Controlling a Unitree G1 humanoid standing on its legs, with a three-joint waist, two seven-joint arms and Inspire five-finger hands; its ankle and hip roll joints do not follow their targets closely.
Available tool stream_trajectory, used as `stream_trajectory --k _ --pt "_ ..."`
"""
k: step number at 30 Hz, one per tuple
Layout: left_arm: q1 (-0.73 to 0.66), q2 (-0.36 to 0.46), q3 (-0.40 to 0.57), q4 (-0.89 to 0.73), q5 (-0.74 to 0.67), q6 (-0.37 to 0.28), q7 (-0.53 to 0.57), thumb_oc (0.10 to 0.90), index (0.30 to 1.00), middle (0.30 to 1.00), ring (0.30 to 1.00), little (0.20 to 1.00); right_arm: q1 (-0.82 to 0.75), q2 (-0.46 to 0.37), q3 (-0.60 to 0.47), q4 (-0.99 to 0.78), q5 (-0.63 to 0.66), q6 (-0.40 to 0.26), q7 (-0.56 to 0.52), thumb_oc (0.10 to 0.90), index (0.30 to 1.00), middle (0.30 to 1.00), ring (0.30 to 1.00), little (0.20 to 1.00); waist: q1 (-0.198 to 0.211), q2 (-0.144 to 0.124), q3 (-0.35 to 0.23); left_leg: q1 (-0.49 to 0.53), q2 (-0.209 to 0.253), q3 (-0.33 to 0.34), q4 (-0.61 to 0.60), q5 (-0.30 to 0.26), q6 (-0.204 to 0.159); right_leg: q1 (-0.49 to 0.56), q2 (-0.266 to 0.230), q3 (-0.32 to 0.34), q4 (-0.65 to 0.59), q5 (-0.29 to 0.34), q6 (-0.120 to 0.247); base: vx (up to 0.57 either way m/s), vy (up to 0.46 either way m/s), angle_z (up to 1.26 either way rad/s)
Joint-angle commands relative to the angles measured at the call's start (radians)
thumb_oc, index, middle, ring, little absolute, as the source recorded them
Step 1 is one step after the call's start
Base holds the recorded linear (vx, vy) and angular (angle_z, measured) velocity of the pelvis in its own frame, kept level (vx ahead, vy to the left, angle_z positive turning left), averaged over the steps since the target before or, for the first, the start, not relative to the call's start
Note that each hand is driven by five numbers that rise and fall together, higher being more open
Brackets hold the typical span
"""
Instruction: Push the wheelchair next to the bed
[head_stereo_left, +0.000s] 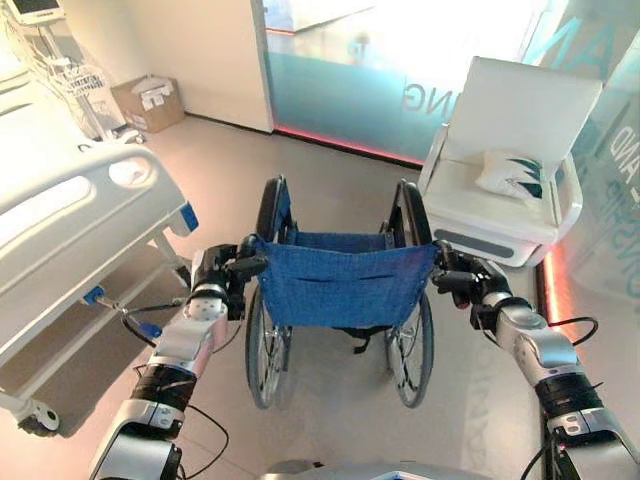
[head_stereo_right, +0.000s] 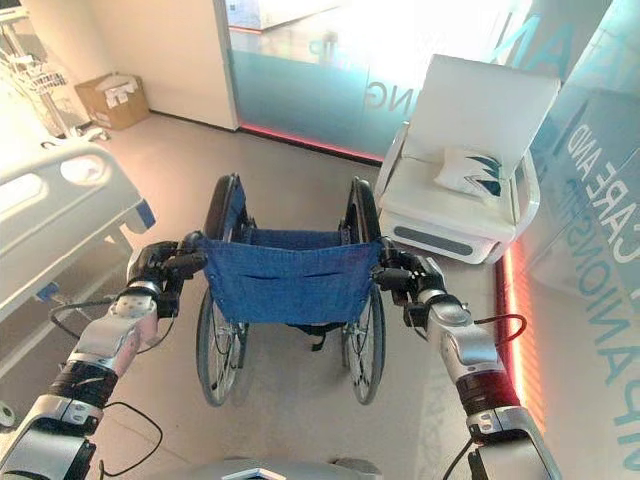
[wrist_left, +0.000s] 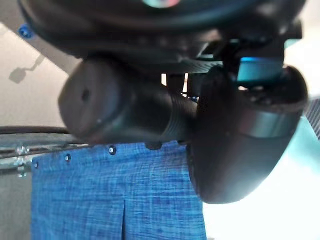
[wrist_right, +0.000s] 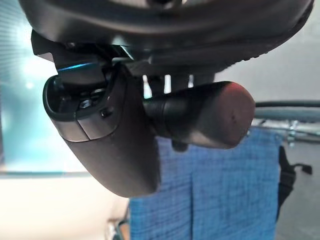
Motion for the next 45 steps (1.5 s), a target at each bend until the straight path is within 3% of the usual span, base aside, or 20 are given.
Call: stream_trajectory --k 1,4,7,9,12,18,21,22,25,27,31,33,35,37,40,45 --pt "-0.07 -0.219 -0.185 -0.033 -0.149 -0.077 -0.095 0.4 0.3 0.3 0.3 0.3 -0.109 0.07 0.164 -0.167 0.055 -0.044 0.134 0.4 0.3 0.3 0.3 0.3 -0.045 -0.013 0.064 -0.146 0.038 -0.019 0.346 -0.002 -0.047 -0.007 0.041 0.003 0.095 -0.007 -0.06 0.1 0.082 -0.02" --pt "-0.056 -0.204 -0.158 -0.044 -0.171 -0.102 -0.101 0.4 0.3 0.3 0.3 0.3 -0.101 0.051 0.155 -0.168 0.036 -0.047 0.139 0.4 0.3 0.3 0.3 0.3 -0.037 0.011 0.076 -0.163 0.038 -0.007 0.191 0.077 -0.062 0.011 0.068 0.015 0.099 -0.019 -0.051 0.18 0.161 -0.06" --pt "-0.053 -0.176 -0.152 -0.051 -0.194 -0.11 -0.105 0.4 0.3 0.3 0.3 0.3 -0.108 0.016 0.147 -0.172 0.04 -0.041 0.136 0.4 0.3 0.3 0.3 0.3 -0.006 0.043 0.081 -0.258 0.038 -0.015 0.033 0.245 -0.108 0.064 0.108 0.034 0.066 -0.036 -0.053 0.28 0.175 0.04" --pt "-0.053 -0.17 -0.15 -0.051 -0.21 -0.107 -0.108 0.4 0.3 0.3 0.3 0.3 -0.111 0.01 0.146 -0.167 0.04 -0.044 0.136 0.4 0.3 0.3 0.3 0.3 0.001 0.042 0.08 -0.269 0.031 -0.02 0.029 0.248 -0.108 0.073 0.107 0.037 0.058 -0.04 -0.052 0.17 0.095 0.0" --pt "-0.061 -0.167 -0.144 -0.01 -0.238 -0.098 -0.13 0.4 0.3 0.3 0.3 0.3 -0.148 0.002 0.157 -0.106 0.055 -0.069 0.143 0.4 0.3 0.3 0.3 0.3 0.022 0.026 0.051 -0.234 -0.013 -0.033 0.022 0.151 -0.064 0.09 0.074 0.027 0.033 -0.043 -0.028 0.2 0.169 -0.02" --pt "-0.099 -0.209 -0.17 0.073 -0.219 -0.078 -0.124 0.4 0.3 0.3 0.3 0.3 -0.2 0.02 0.173 -0.054 0.073 -0.092 0.118 0.4 0.3 0.3 0.3 0.3 0.04 0.012 0.025 -0.168 -0.042 -0.053 0.029 0.067 -0.005 0.059 -0.002 -0.012 0.146 -0.055 0.021 0.22 0.177 -0.17" --pt "-0.108 -0.233 -0.185 0.1 -0.198 -0.09 -0.113 0.4 0.3 0.3 0.3 0.3 -0.214 0.032 0.185 -0.042 0.077 -0.099 0.087 0.4 0.3 0.3 0.3 0.3 0.04 0.008 0.014 -0.165 -0.052 -0.053 0.036 0.046 0.019 0.025 -0.037 -0.01 0.273 0.003 0.045 0.15 0.177 -0.08" --pt "-0.112 -0.24 -0.191 0.11 -0.191 -0.096 -0.108 0.4 0.3 0.3 0.3 0.3 -0.22 0.033 0.191 -0.035 0.078 -0.101 0.078 0.4 0.3 0.3 0.3 0.3 0.039 0.014 0.009 -0.158 -0.051 -0.046 0.037 0.035 0.028 -0.002 -0.059 -0.01 0.374 0.049 0.049 0.14 0.19 -0.08" --pt "-0.116 -0.245 -0.191 0.116 -0.194 -0.102 -0.093 0.4 0.3 0.3 0.3 0.3 -0.232 0.025 0.197 -0.024 0.082 -0.097 0.076 0.4 0.3 0.3 0.3 0.3 0.03 0.028 -0.002 -0.123 -0.05 -0.035 0.025 0.017 0.041 -0.063 -0.09 -0.019 0.495 0.103 0.045 0.17 0.189 -0.18" --pt "-0.121 -0.251 -0.184 0.125 -0.201 -0.11 -0.085 0.4 0.3 0.3 0.3 0.3 -0.251 0.023 0.2 -0.005 0.092 -0.093 0.072 0.4 0.3 0.3 0.3 0.3 0.023 0.028 -0.005 -0.084 -0.053 -0.019 0.007 0.004 0.047 -0.106 -0.117 -0.044 0.461 0.107 0.043 0.2 0.069 -0.2" --pt "-0.131 -0.26 -0.184 0.142 -0.216 -0.139 -0.067 0.4 0.3 0.3 0.3 0.3 -0.295 0.008 0.198 0.021 0.111 -0.085 0.079 0.4 0.3 0.3 0.3 0.3 -0.006 0.019 0.01 -0.02 -0.062 -0.017 -0.009 -0.035 0.04 -0.181 -0.114 -0.067 0.24 0.133 0.054 0.21 -0.05 -0.02" --pt "-0.127 -0.268 -0.19 0.14 -0.222 -0.16 -0.049 0.4 0.3 0.3 0.3 0.3 -0.303 0.0 0.198 0.018 0.115 -0.083 0.084 0.4 0.3 0.3 0.3 0.3 -0.027 0.01 0.015 0.0 -0.074 -0.021 -0.009 -0.057 0.033 -0.227 -0.102 -0.055 0.136 0.175 0.072 0.24 -0.103 0.01" --pt "-0.122 -0.272 -0.203 0.132 -0.231 -0.174 -0.036 0.4 0.3 0.3 0.3 0.3 -0.309 -0.01 0.196 0.016 0.123 -0.082 0.08 0.4 0.3 0.3 0.3 0.3 -0.057 -0.002 0.026 0.034 -0.1 -0.056 0.003 -0.103 0.036 -0.292 -0.08 -0.021 0.031 0.257 0.104 0.3 -0.125 0.06" --pt "-0.122 -0.279 -0.212 0.14 -0.229 -0.185 -0.033 0.4 0.3 0.3 0.3 0.3 -0.314 -0.012 0.191 0.016 0.125 -0.076 0.078 0.4 0.3 0.3 0.3 0.3 -0.069 -0.009 0.028 0.053 -0.113 -0.08 0.012 -0.132 0.042 -0.32 -0.075 -0.019 -0.013 0.296 0.116 0.3 -0.129 0.42" --pt "-0.105 -0.286 -0.209 0.15 -0.222 -0.202 -0.039 0.4 0.3 0.3 0.3 0.3 -0.311 -0.017 0.18 0.014 0.126 -0.062 0.091 0.4 0.3 0.3 0.3 0.3 -0.078 -0.009 0.022 0.081 -0.114 -0.102 0.022 -0.162 0.047 -0.345 -0.064 -0.026 -0.011 0.306 0.111 0.29 -0.157 0.66" --pt "-0.075 -0.301 -0.196 0.142 -0.224 -0.211 -0.028 0.4 0.3 0.3 0.3 0.3 -0.303 -0.027 0.175 0.025 0.1 -0.046 0.13 0.4 0.3 0.3 0.3 0.3 -0.088 0.002 -0.014 0.105 -0.1 -0.135 0.04 -0.179 0.031 -0.323 -0.04 0.003 0.033 0.236 0.077 0.28 -0.209 0.45"
